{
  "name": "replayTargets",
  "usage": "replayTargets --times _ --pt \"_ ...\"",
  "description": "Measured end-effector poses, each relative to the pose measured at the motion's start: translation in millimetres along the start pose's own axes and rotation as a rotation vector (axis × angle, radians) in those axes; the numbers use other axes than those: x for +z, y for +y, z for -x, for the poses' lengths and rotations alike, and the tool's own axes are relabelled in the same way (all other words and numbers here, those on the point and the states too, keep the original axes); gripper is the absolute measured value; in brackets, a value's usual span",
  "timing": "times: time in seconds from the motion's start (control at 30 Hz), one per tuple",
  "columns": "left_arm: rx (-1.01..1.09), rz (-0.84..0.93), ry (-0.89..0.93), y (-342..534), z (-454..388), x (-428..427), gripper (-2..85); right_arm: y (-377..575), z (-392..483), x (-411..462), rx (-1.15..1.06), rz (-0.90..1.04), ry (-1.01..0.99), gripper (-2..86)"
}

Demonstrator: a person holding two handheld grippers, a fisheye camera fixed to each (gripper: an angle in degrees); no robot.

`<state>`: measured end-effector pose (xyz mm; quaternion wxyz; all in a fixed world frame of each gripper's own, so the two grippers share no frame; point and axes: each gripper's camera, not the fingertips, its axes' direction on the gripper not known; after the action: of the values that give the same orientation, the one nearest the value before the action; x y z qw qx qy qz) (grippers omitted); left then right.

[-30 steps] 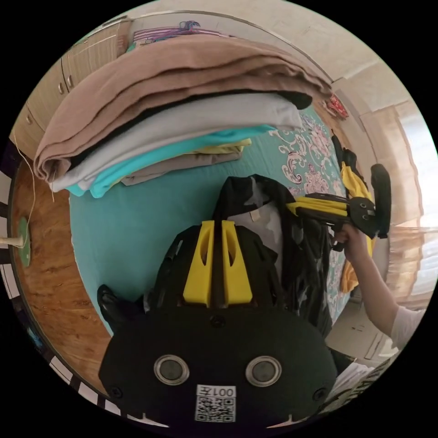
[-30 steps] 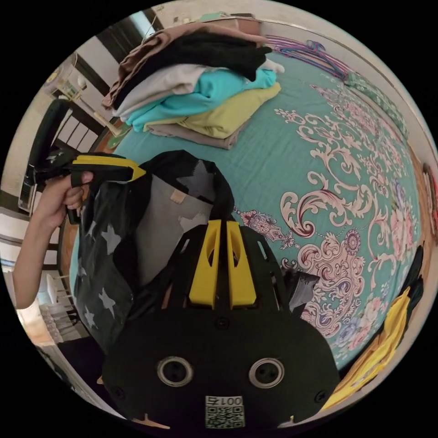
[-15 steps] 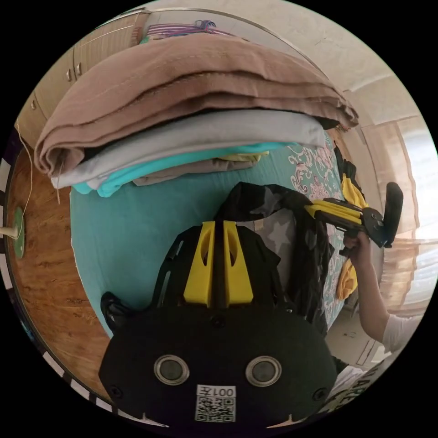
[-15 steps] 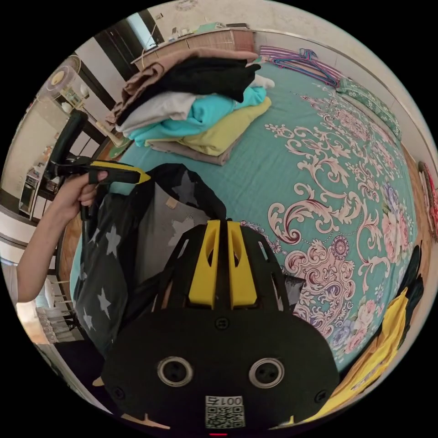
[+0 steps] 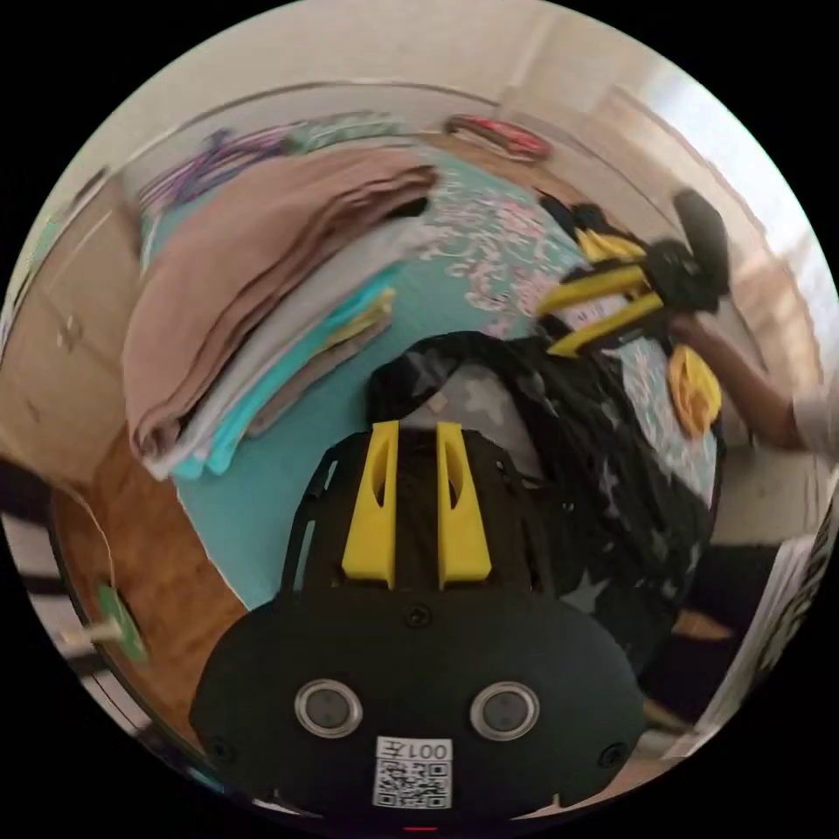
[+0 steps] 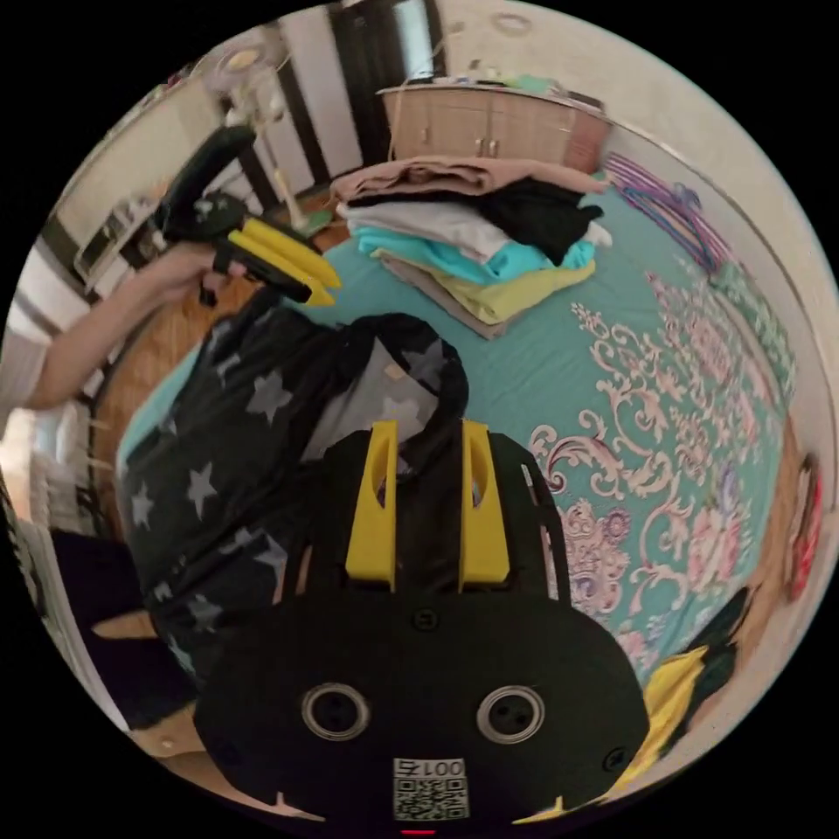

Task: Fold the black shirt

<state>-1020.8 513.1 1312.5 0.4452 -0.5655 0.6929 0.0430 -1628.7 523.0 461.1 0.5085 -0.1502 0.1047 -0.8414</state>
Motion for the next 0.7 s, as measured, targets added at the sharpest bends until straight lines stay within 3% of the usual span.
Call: replayTargets --times 0.17,0.33,0.53,0.7 --pt "0.471 0.156 0.000 -16.8 -55.1 23.3 3.1 -25.9 51.8 22.0 -0.416 0.158 -0.035 11.8" --pt "0.709 0.321 -0.070 -25.6 -80.4 41.8 2.9 -38.9 83.4 57.2 -0.658 0.322 0.080 10.5" --pt "0.721 0.299 -0.089 -37.1 -89.2 30.5 0.4 -60.3 69.3 54.5 -0.584 0.256 -0.077 3.4" --pt "0.668 0.265 0.001 -39.5 -91.8 22.8 5.8 -72.0 48.8 46.1 -0.441 0.136 -0.203 2.6"
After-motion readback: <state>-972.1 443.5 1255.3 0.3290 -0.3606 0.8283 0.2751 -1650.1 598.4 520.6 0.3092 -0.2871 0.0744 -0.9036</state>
